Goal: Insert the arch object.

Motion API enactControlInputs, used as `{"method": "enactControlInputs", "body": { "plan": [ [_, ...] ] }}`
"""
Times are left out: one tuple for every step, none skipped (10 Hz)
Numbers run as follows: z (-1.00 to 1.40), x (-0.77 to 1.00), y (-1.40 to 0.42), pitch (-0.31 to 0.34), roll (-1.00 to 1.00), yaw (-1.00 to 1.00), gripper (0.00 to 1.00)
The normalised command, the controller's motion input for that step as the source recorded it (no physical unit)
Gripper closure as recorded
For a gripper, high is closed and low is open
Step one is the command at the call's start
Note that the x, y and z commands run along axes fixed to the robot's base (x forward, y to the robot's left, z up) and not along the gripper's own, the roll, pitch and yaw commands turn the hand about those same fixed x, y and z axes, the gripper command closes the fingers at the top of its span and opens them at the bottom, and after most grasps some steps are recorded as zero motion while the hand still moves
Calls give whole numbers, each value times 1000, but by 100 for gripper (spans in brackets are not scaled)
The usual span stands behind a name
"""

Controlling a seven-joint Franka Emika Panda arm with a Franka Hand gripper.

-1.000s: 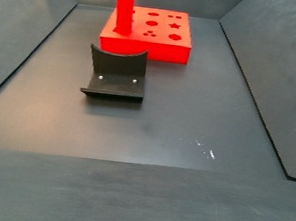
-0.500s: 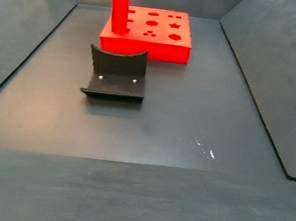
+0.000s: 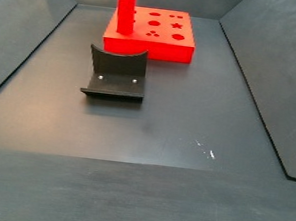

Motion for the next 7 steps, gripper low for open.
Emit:
{"method": "enactControlInputs", "body": {
  "plan": [
    [-371, 0, 0, -163, -106, 40, 100],
    [-654, 0, 40, -229, -119, 0, 100],
    [-817, 0, 20, -207, -44, -6, 100],
    [-889, 0, 23, -147, 0, -49, 100],
    [-737, 0, 0, -100, 7, -83, 100],
    [-129, 0, 0, 0, 0, 0, 100],
    [0, 0, 0, 0, 11, 0, 100]
  ]
}}
